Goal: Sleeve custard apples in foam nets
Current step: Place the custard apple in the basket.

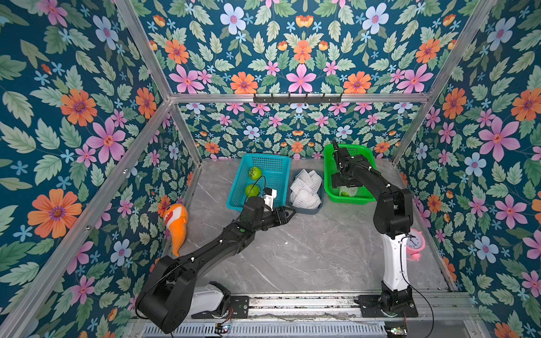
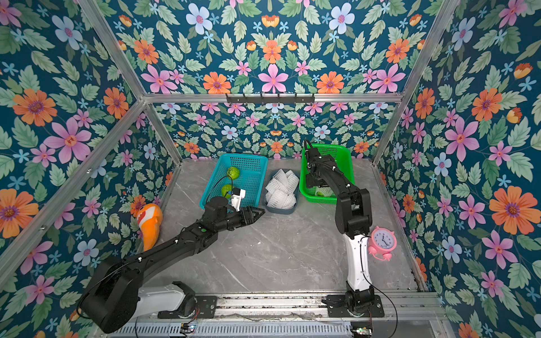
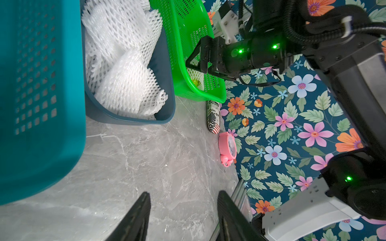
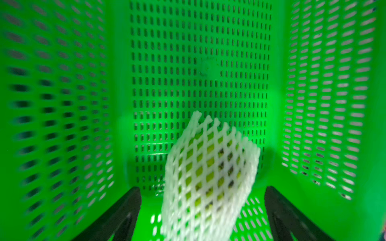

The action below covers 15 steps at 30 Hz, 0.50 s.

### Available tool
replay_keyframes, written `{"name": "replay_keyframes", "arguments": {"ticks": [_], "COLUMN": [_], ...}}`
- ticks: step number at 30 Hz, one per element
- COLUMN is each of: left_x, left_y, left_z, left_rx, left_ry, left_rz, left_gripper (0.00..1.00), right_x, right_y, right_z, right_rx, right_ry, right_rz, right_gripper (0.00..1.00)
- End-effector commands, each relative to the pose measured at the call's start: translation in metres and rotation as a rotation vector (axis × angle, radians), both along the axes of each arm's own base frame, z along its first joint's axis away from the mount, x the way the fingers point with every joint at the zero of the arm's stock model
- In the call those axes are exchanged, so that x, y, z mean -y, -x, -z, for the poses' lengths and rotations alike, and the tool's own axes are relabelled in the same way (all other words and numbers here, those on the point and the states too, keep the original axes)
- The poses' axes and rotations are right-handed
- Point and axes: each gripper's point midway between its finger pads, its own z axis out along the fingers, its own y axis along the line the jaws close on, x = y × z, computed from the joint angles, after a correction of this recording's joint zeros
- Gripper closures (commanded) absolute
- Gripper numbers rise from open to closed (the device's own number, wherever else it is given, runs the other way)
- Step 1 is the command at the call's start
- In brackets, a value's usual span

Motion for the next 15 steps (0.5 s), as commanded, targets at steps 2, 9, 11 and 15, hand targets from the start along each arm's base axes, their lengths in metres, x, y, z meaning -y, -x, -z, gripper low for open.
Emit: {"name": "replay_keyframes", "arguments": {"ticks": [2,9,11,15], "left_x": [0.0,-0.01,-0.017,-0.031], "left_y": [-0.006,-0.022,-0.028,-0.039], "left_z": [-0.005,-0.005,-0.003,-0.002], "left_rx": [0.023,0.016,0.004,-0.006], "left_ry": [-0.016,-0.12,-0.162,-0.249], "left_rz": [-0.015,-0.077,-0.113,-0.177], "left_gripper": [0.45,0.45,0.46,0.49], "right_x": [-0.007,-0.032,-0.042,-0.063], "right_y": [0.008,0.034,0.046,0.073], "right_z": [-0.027,-0.075,-0.083,-0.086], "right_rx": [0.043,0.16,0.187,0.202], "right_ry": [-0.022,-0.142,-0.178,-0.274], "right_rz": [0.0,-0.042,-0.067,-0.099], "right_gripper": [0.07,0.14,0.16,0.24]}}
